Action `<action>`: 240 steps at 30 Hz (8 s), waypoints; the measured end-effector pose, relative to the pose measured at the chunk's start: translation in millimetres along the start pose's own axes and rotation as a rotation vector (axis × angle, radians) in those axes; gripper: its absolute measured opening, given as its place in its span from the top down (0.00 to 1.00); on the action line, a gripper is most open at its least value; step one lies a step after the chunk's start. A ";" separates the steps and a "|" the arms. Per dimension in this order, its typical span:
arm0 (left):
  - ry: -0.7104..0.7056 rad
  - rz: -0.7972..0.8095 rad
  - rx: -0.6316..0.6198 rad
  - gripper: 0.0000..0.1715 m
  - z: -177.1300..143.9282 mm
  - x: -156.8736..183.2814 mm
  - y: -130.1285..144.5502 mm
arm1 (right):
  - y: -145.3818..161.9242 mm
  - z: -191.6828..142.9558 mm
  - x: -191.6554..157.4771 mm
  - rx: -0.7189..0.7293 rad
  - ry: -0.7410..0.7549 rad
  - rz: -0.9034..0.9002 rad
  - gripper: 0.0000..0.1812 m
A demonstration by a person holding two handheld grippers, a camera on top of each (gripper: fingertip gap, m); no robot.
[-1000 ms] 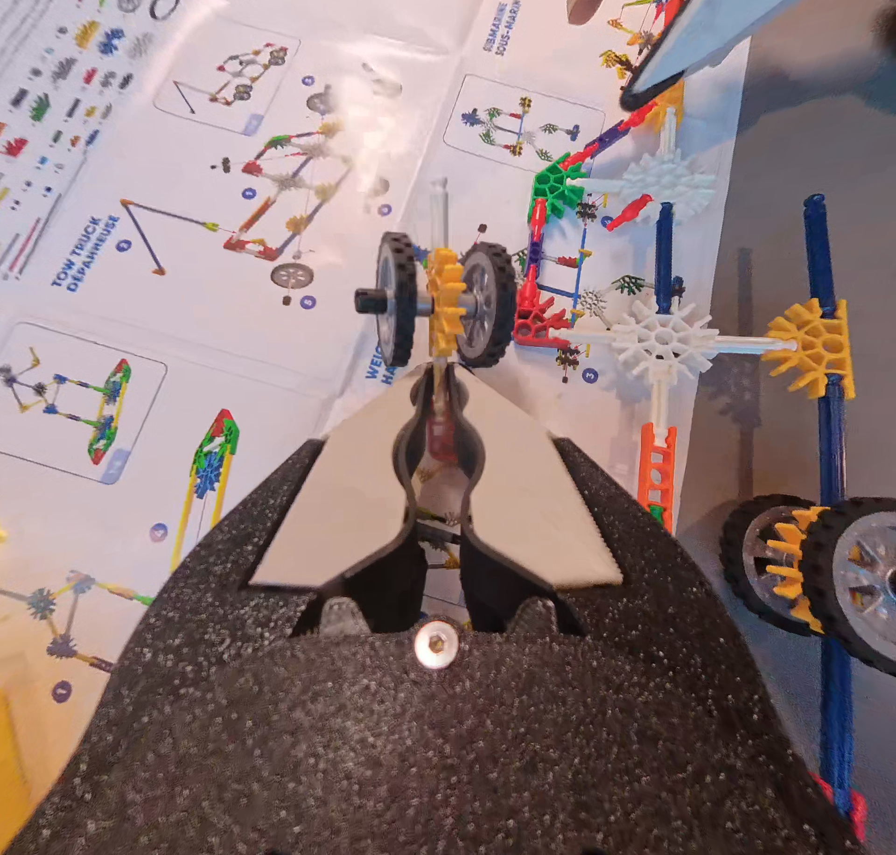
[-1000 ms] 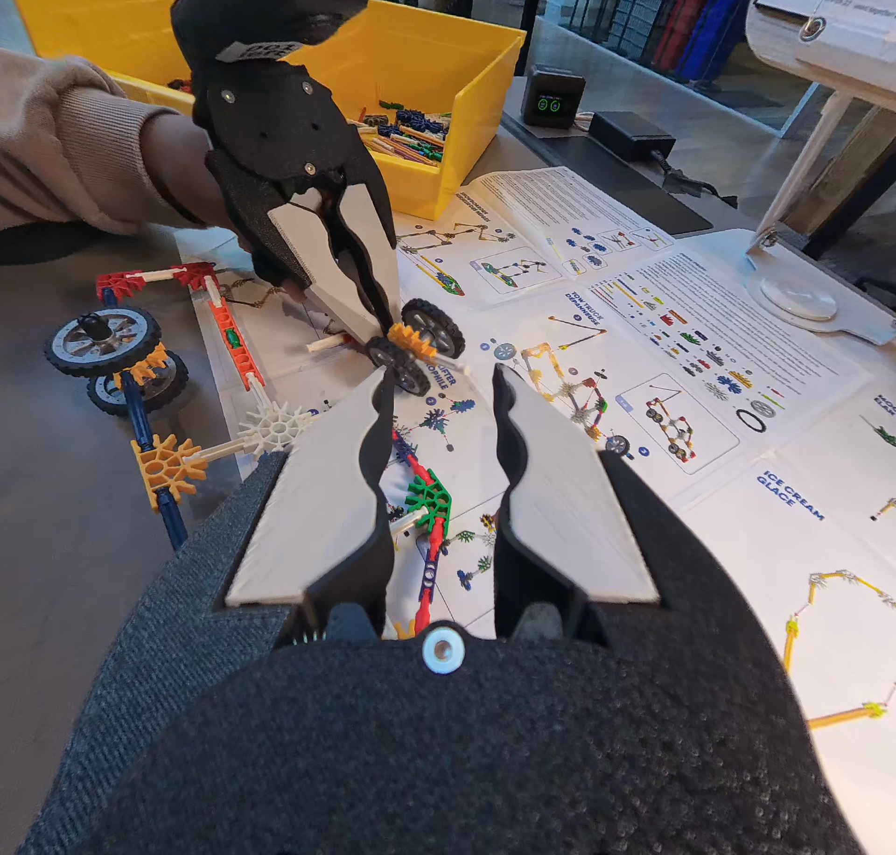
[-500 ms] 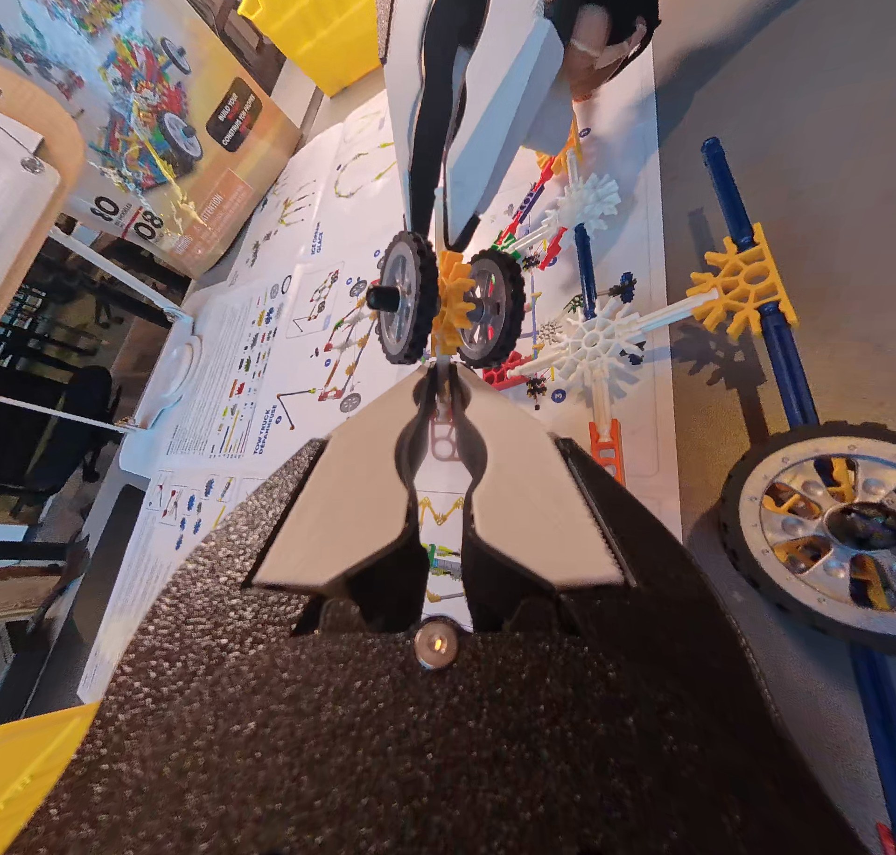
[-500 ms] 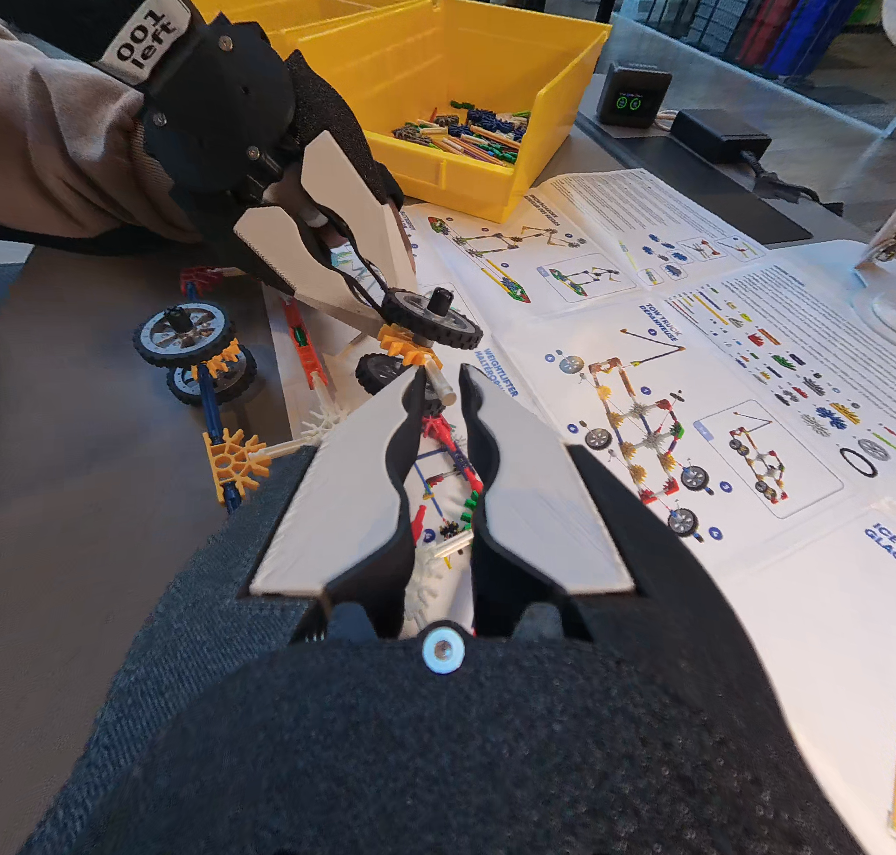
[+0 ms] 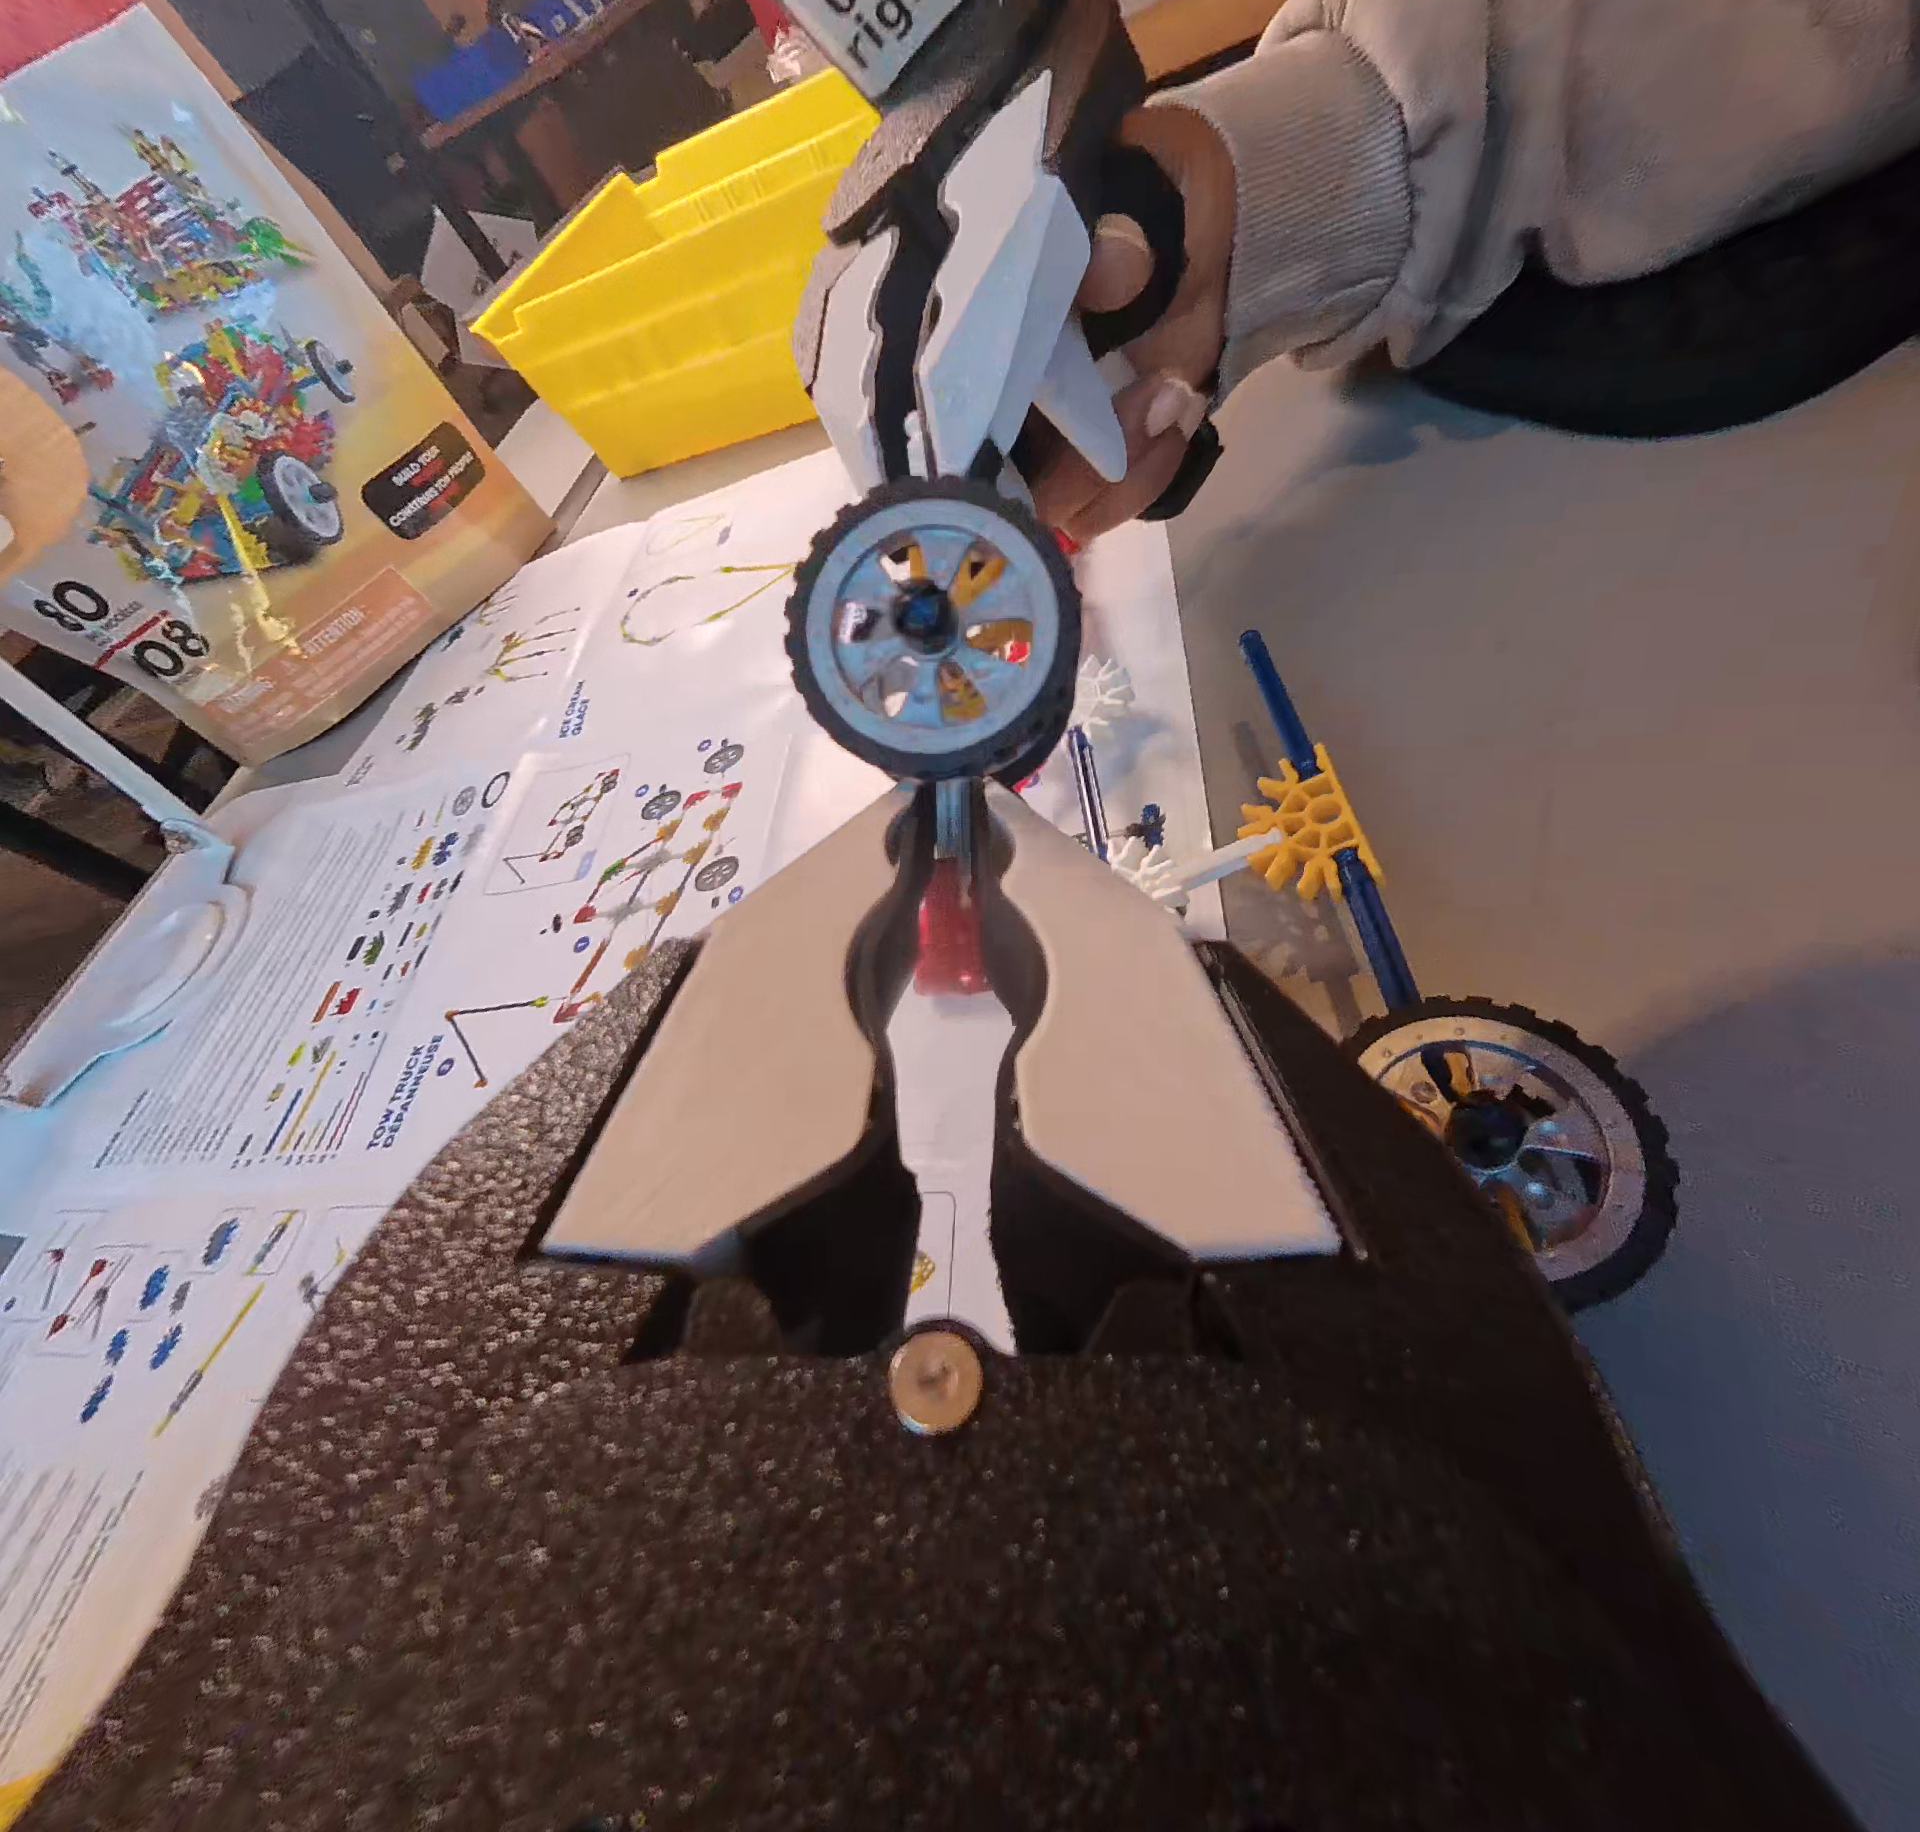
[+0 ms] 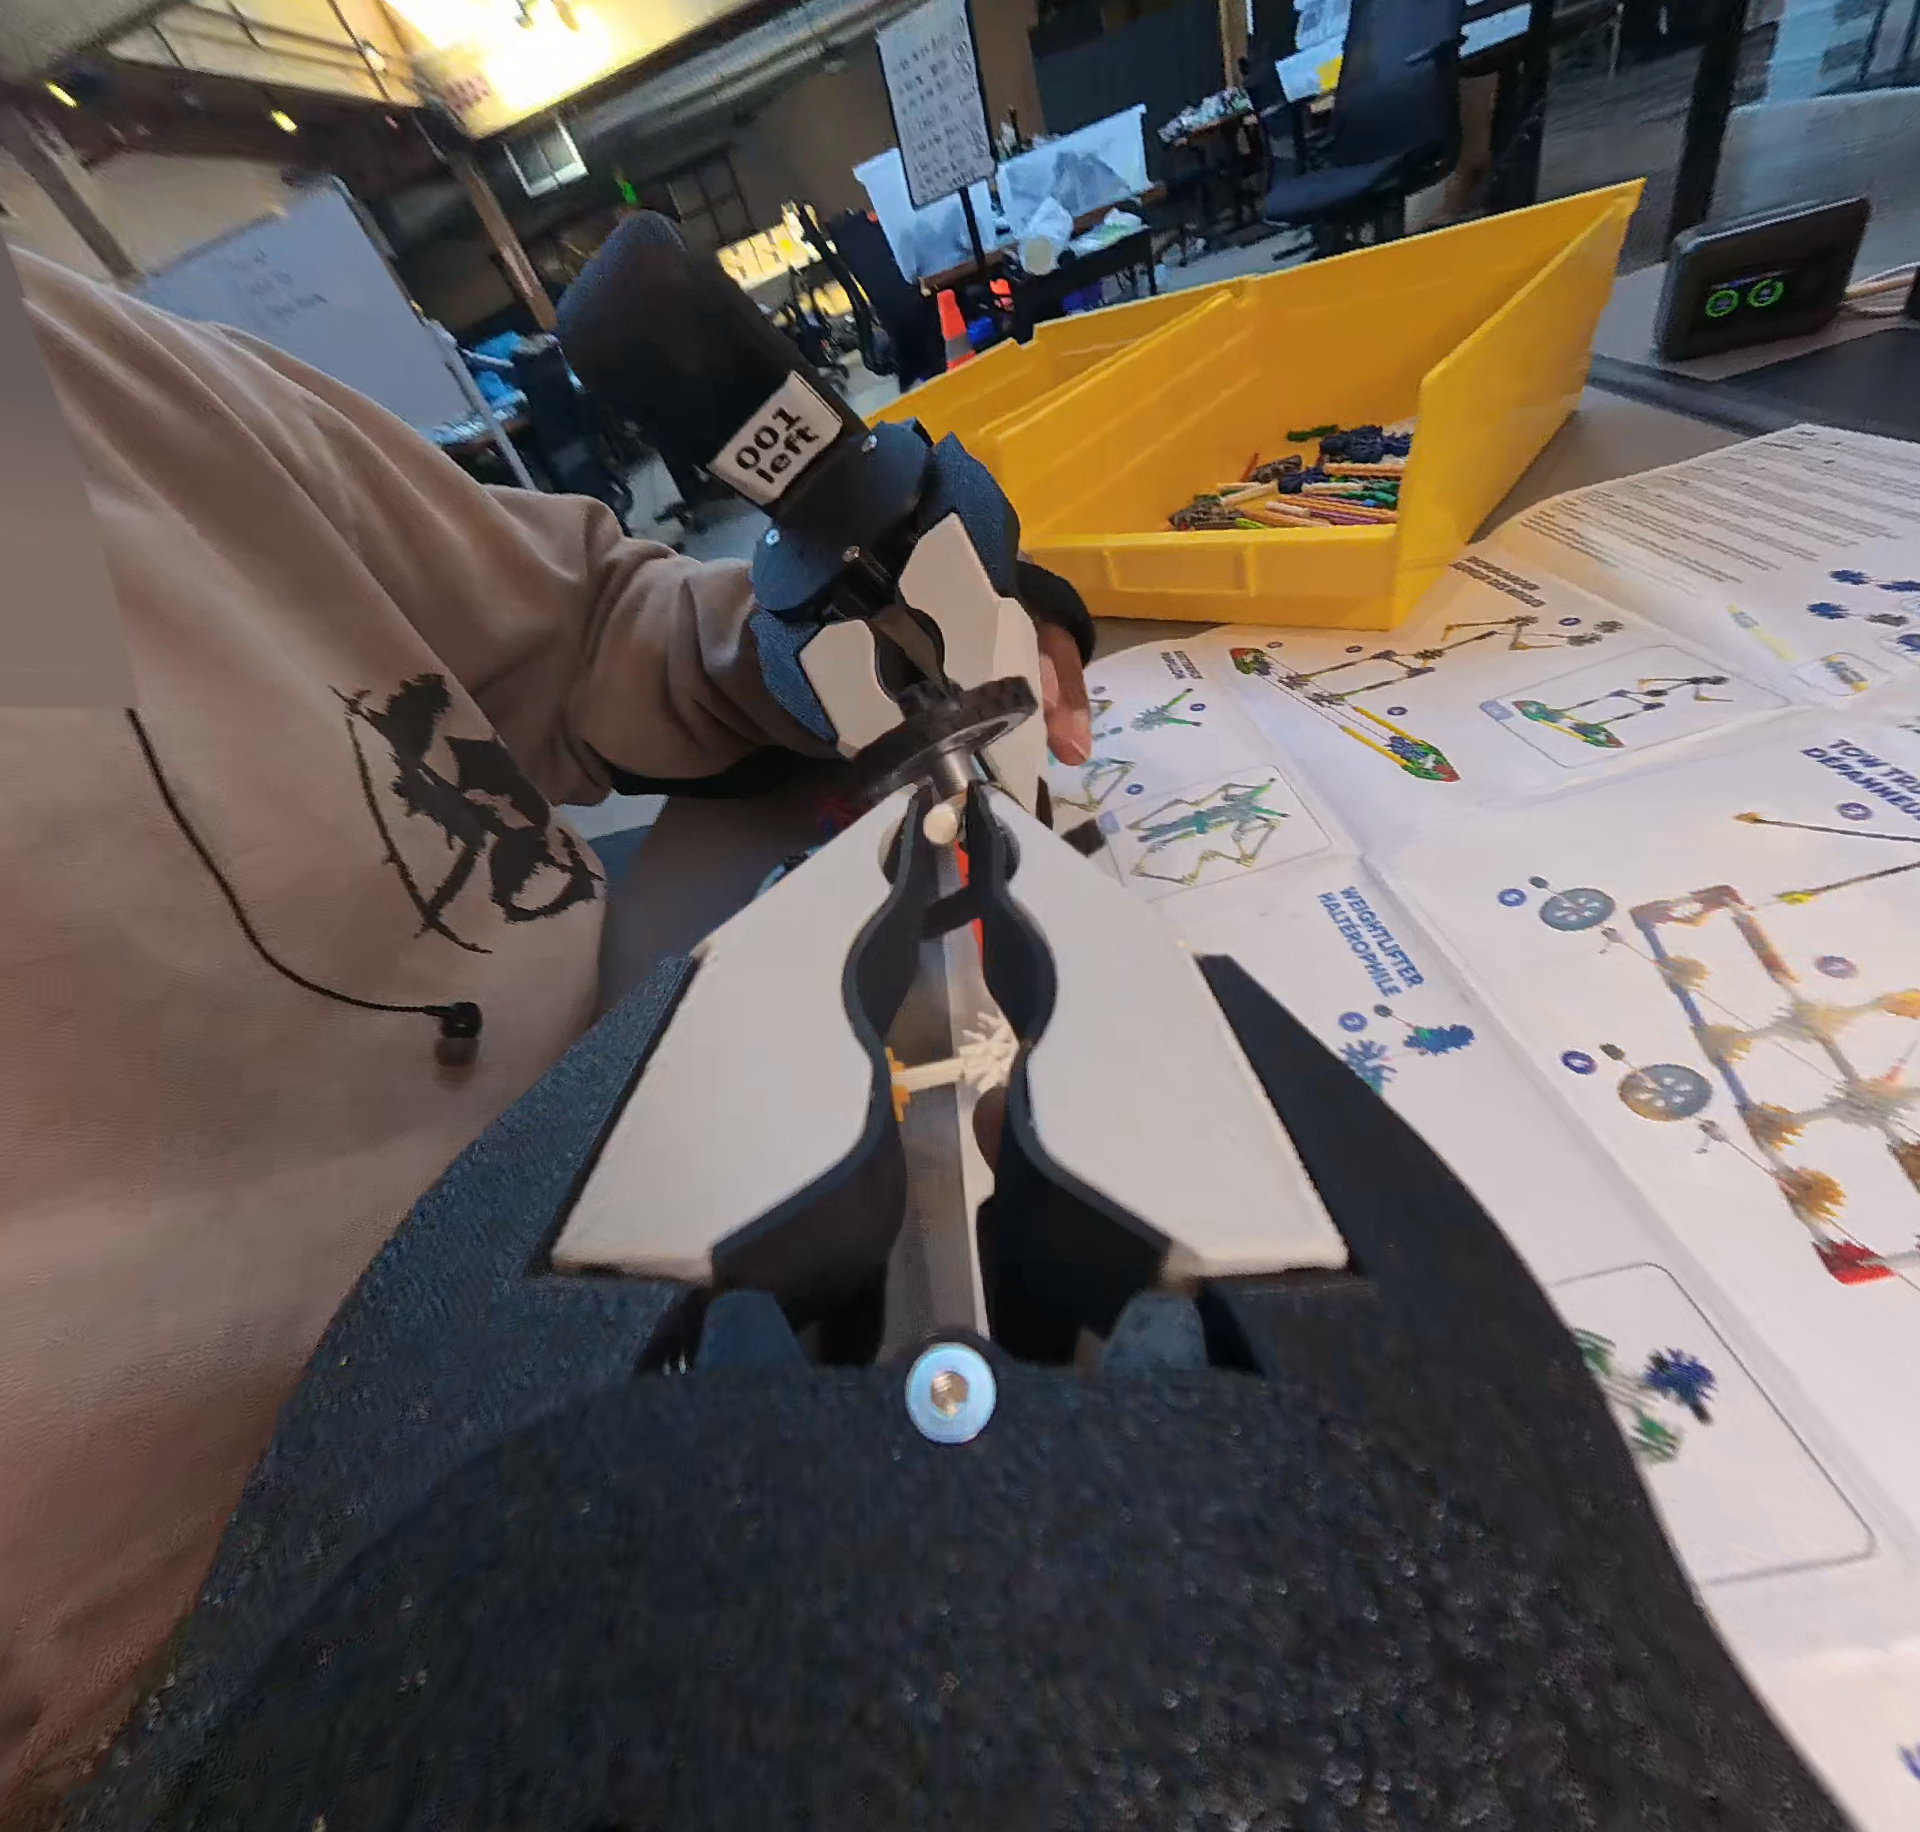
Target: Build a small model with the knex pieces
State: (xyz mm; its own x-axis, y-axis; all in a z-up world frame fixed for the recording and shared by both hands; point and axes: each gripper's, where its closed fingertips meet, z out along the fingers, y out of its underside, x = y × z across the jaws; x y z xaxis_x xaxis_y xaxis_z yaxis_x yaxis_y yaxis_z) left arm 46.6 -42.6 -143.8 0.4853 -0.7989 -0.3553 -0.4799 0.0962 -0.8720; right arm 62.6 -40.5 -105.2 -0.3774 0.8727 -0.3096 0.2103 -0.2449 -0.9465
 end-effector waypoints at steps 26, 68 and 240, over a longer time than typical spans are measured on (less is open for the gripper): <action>-0.281 0.385 0.167 0.97 -14.6 8.0 -67.7 | -57.2 -20.2 -48.0 0.499 -0.532 0.350 0.98; 0.036 0.042 0.189 0.99 -14.6 13.8 -55.8 | -42.7 3.8 -63.5 0.234 -0.300 -0.015 0.97; 0.469 -0.939 0.059 0.97 7.3 24.9 -22.8 | -27.8 18.8 1.6 0.155 0.003 0.180 0.99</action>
State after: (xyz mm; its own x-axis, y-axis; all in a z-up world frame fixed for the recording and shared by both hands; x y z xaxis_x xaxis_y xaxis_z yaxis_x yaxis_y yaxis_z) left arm 75.0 -60.4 -135.2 0.3063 -0.7160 0.6273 -0.0144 -0.6624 -0.7490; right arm 39.3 -40.2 -81.0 -0.3438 0.8103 -0.4746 0.1331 -0.4583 -0.8788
